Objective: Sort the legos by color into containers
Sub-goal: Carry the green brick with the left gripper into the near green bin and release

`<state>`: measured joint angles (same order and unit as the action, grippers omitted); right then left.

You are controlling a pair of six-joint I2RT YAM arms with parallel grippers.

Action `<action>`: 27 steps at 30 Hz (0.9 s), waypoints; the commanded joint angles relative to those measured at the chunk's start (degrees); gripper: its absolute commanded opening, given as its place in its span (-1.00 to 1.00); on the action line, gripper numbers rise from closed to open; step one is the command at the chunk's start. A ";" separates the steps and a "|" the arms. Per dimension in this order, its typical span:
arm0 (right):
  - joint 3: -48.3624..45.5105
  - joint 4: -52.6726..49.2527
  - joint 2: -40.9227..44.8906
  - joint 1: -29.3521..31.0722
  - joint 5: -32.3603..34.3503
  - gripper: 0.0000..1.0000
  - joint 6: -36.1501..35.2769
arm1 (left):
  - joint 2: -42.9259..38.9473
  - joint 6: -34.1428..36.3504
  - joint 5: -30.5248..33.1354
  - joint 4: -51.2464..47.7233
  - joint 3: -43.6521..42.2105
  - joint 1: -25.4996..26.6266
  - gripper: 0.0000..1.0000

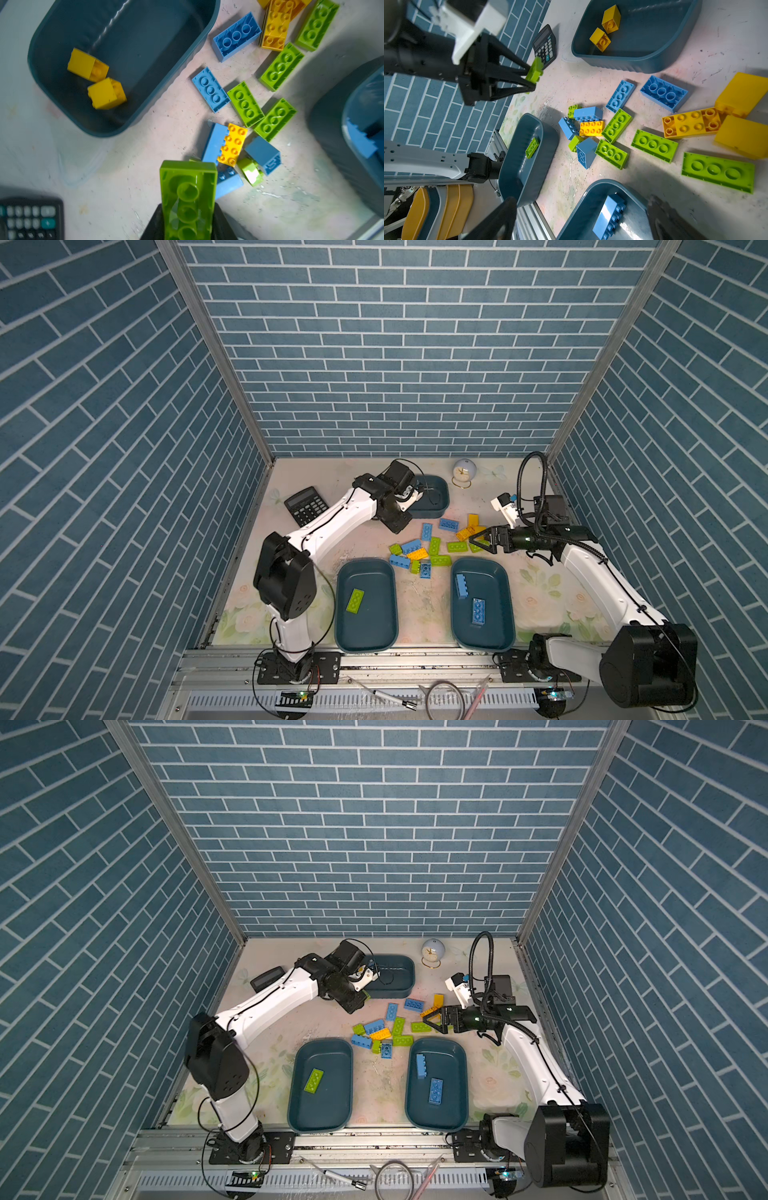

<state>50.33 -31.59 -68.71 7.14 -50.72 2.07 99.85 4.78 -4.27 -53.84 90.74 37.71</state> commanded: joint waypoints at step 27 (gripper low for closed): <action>-1.98 3.97 -1.26 5.67 1.97 0.95 1.36 | -12.51 3.29 6.96 -6.48 -27.60 3.68 -0.35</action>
<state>47.40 -26.33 -70.17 12.49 -49.04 5.54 87.46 0.99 3.07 -58.87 62.17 43.64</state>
